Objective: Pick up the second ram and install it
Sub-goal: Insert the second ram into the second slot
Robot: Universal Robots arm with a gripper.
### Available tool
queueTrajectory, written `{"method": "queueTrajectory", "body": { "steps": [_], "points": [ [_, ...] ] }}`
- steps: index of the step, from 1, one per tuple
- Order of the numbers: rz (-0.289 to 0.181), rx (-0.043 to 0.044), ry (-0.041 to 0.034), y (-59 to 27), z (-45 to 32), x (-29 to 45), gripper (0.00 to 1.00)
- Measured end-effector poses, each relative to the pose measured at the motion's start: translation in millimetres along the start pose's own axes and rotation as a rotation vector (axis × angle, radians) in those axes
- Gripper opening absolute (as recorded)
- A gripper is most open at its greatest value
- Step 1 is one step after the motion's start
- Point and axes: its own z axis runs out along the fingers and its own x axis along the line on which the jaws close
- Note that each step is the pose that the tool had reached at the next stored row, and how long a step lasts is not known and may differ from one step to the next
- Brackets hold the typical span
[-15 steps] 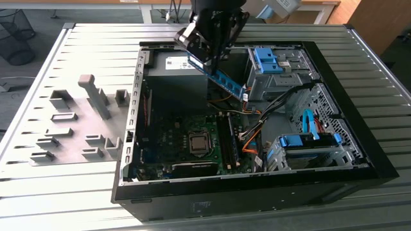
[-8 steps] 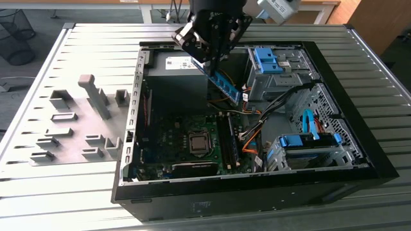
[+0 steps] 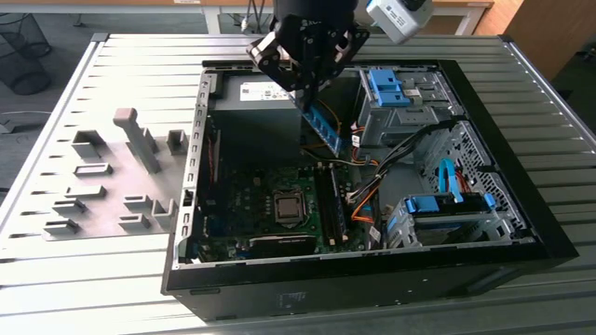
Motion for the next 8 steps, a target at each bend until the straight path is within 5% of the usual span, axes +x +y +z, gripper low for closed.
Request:
{"method": "queueTrajectory", "body": {
  "steps": [8],
  "points": [
    [0.133,0.0019,0.0002,0.0,2.4,0.0,0.14]
  ]
}}
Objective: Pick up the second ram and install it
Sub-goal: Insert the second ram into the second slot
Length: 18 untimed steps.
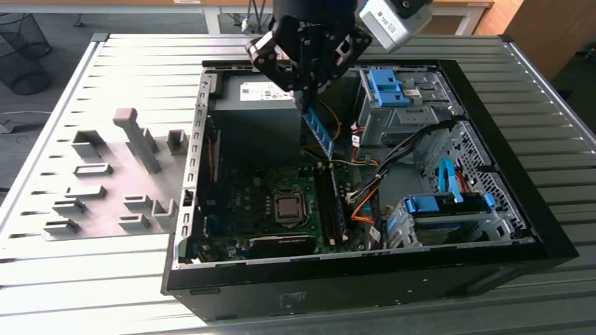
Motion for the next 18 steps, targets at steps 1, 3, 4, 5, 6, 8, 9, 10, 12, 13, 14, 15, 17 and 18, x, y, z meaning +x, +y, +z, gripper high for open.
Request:
{"method": "queueTrajectory", "body": {
  "steps": [1,3,4,5,6,8,9,10,12,13,14,15,17,18],
  "points": [
    [0.017,0.0002,0.0,0.0,0.3,0.0,0.14],
    [0.053,0.0005,0.0,0.0,1.0,0.0,0.14],
    [0.071,0.0006,0.0,0.0,1.4,0.0,0.14],
    [0.089,0.0006,0.0,0.0,1.8,0.0,0.14],
    [0.107,0.0005,-0.0001,0.0,2.2,0.0,0.14],
    [0.144,0.0005,-0.0002,0.0,3.1,0.0,0.14],
    [0.162,0.0005,-0.0002,0.0,3.6,0.0,0.14],
    [0.18,0.0005,-0.0003,0.0,4.0,0.0,0.14],
    [0.216,0.0004,-0.0003,0.0,4.8,0.0,0.14],
    [0.234,0.0004,-0.0004,0.0,5.2,0.0,0.14],
    [0.251,0.0005,-0.0004,0.0,5.7,0.0,0.14],
    [0.268,0.0005,-0.0004,0.0,6.1,0.0,0.14],
    [0.287,0.0006,-0.0004,0.0,6.4,0.0,0.14],
    [0.288,0.0006,-0.0004,0.0,6.4,0.0,0.14]
  ]
}}
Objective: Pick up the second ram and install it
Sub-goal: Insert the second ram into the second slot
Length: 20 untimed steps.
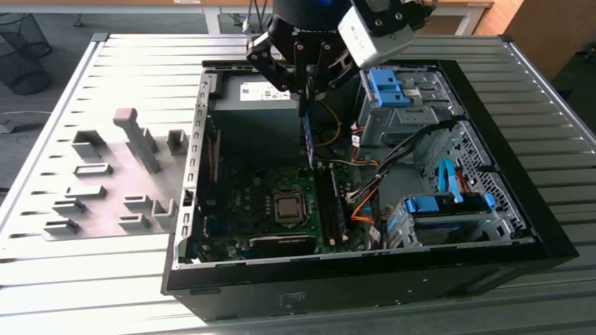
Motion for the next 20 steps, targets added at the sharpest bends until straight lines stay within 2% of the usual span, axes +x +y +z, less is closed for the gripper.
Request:
{"method": "queueTrajectory", "body": {
  "steps": [11,20],
  "points": [
    [0.002,-0.0003,-0.0002,0.0,1.3,-1.0,0.14],
    [-0.009,0.0001,-0.0001,0.0,10.7,-5.0,0.14]
  ]
}}
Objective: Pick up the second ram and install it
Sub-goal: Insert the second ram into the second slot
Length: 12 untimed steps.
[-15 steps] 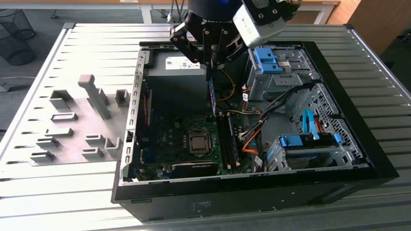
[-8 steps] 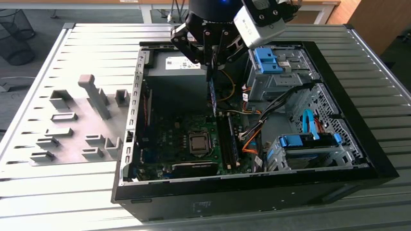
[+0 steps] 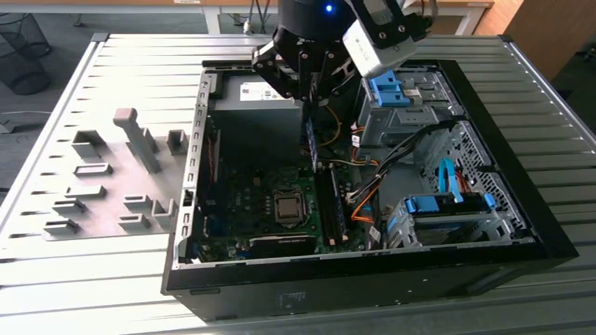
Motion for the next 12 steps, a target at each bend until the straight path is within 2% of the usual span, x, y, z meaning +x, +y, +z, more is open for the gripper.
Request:
{"method": "queueTrajectory", "body": {
  "steps": [6,12],
  "points": [
    [0.0,0.0003,-0.0006,0.0,7.6,-1.9,0.14],
    [0.0,0.0006,-0.0091,-0.5,15.2,-3.3,0.14]
  ]
}}
